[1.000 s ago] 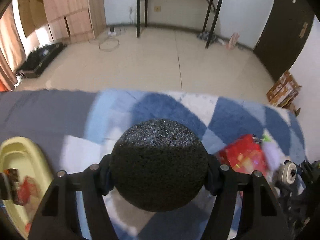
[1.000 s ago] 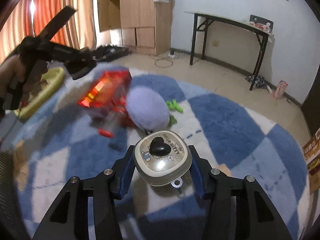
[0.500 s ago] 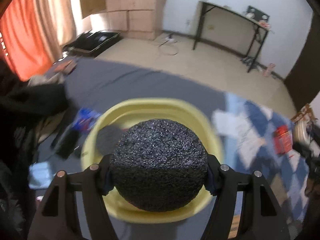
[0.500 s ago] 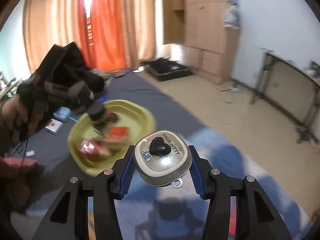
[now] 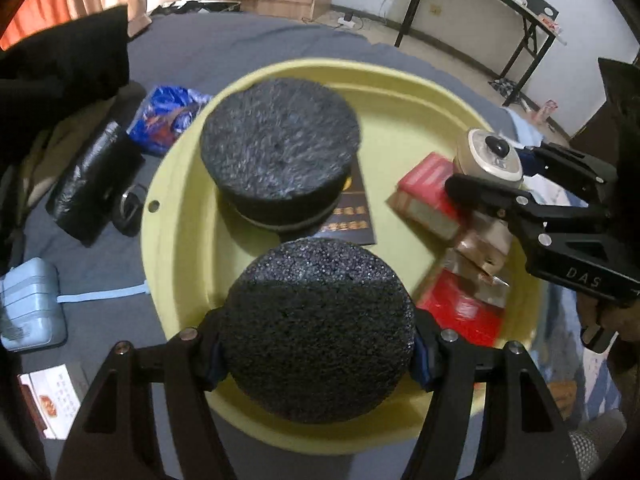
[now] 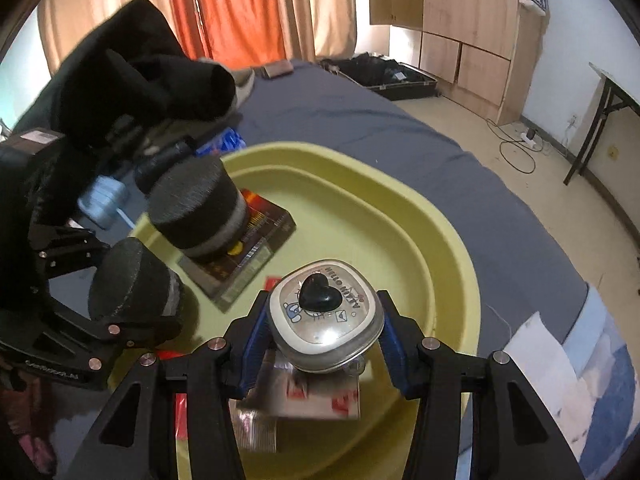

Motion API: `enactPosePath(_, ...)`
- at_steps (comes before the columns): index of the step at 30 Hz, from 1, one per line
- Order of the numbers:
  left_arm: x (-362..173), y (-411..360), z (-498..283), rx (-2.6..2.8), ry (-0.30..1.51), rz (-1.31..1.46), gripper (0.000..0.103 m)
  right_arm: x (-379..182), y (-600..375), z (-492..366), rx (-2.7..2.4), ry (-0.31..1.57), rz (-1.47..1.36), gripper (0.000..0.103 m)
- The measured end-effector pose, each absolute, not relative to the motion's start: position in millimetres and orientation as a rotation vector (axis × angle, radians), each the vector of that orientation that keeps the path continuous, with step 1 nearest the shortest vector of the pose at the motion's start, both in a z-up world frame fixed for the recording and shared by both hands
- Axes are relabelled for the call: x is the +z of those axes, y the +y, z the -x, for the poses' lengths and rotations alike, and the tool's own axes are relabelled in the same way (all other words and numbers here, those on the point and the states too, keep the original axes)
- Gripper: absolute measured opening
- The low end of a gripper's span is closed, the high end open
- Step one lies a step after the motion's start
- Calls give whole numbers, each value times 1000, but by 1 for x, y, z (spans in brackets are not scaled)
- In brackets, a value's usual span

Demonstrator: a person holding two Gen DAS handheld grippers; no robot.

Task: Organize rigid objects
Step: 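Place the sponge in the yellow tray with the left tool while the right tool sets the tin there, then grasp the red Diamond box with the left tool while the right tool grasps the lavender plush ball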

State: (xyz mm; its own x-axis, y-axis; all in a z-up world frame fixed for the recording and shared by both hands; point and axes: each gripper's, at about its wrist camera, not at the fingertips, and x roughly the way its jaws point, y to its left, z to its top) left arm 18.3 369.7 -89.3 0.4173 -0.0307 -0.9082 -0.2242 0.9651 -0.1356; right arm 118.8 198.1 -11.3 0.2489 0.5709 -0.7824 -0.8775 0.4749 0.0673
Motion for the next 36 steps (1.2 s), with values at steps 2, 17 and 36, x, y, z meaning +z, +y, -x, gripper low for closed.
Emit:
enactPosePath(2, -91, 367, -18, 121, 1126, 225, 70, -11, 205, -119, 1031, 847, 400, 50)
enactPosePath(17, 15, 292, -40, -19, 924, 259, 103, 80, 41, -92, 835, 618, 177, 103)
enactPosePath(36, -61, -29, -197, -140, 1280, 236, 103, -23, -274, -139, 435, 888, -312, 102)
